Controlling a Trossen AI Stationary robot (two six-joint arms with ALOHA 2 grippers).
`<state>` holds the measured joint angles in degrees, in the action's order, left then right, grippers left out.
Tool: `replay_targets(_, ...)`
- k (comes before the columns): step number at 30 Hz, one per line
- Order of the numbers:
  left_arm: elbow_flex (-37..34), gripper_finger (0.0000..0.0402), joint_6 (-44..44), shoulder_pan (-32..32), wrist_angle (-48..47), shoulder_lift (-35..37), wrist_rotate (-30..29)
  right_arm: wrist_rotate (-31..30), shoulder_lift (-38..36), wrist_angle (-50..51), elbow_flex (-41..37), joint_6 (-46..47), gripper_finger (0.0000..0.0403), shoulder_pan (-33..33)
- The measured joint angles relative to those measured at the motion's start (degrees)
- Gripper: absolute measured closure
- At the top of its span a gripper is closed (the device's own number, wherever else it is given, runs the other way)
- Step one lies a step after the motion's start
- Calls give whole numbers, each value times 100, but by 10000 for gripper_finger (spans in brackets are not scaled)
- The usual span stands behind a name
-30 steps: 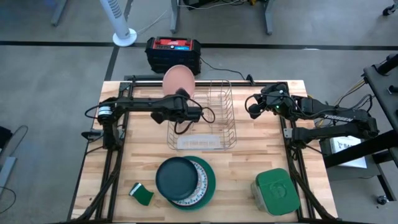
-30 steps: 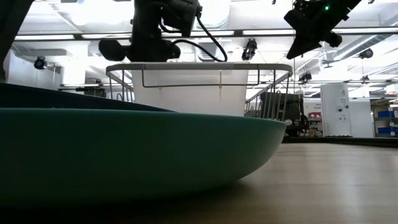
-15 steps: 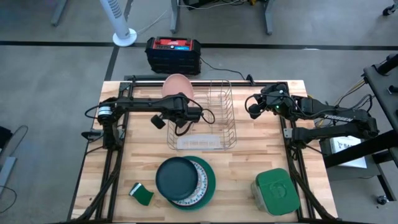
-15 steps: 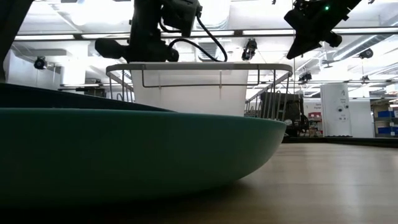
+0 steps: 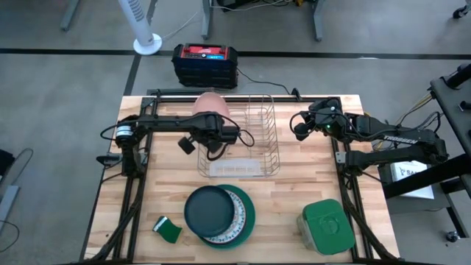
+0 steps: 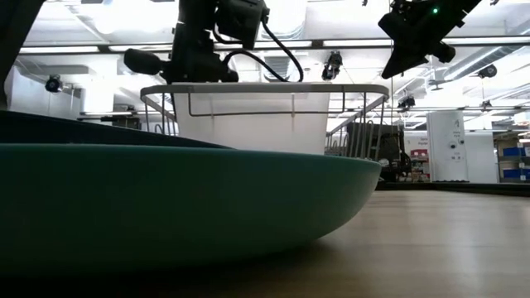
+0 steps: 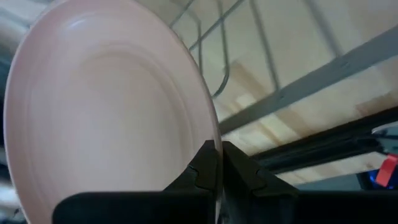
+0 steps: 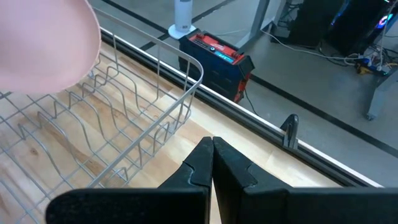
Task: Sort dishes
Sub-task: Put the pink plate in the dishwasher rack
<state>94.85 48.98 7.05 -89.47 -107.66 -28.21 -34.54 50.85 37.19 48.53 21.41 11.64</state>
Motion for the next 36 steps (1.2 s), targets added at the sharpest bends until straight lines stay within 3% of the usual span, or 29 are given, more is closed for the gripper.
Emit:
replay_targets(22, -2, 401, -734, -2, -32, -31, 20, 4, 0, 1, -7, 11, 403, 1)
replay_targets(36, -9, 341, -943, 0, -29, -42, -338, 4, 0, 0, -7, 9, 403, 1)
